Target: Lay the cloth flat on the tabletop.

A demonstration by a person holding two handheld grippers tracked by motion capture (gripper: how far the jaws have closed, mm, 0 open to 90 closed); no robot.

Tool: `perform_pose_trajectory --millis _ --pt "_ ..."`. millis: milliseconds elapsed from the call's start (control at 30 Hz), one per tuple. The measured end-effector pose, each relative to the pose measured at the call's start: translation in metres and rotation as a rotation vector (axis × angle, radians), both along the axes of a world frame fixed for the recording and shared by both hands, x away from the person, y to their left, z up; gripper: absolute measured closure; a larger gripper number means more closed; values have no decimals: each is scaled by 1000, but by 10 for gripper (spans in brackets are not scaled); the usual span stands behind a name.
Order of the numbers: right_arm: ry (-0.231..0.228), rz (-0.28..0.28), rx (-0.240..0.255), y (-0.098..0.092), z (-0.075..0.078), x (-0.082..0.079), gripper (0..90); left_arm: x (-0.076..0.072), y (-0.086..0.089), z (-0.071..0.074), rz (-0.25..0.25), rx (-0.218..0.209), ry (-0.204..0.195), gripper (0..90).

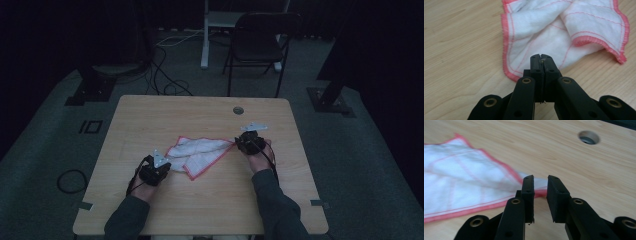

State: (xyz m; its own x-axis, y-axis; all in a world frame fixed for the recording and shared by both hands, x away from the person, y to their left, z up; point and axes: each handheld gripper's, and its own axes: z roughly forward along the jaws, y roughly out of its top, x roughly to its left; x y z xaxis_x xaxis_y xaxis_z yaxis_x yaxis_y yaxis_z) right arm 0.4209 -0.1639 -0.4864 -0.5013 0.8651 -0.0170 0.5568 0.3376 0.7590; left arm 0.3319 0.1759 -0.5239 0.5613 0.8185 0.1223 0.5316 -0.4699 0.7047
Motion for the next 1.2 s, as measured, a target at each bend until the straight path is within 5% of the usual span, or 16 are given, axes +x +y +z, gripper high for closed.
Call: perform_pose_trajectory --millis 633,1000,1167,1200 --pt "-20 315 -2 94 -18 -67 666 -9 -13 -7 -24 -21 -8 828" --pt "17 365 -32 129 -38 -77 549 -9 -15 -12 -4 -26 -2 791" --pt "16 372 -64 139 -43 -78 504 -8 -18 -14 -1 -17 -6 755" --pt "16 368 -103 144 -47 -77 521 -8 -20 -16 2 -13 -10 747"
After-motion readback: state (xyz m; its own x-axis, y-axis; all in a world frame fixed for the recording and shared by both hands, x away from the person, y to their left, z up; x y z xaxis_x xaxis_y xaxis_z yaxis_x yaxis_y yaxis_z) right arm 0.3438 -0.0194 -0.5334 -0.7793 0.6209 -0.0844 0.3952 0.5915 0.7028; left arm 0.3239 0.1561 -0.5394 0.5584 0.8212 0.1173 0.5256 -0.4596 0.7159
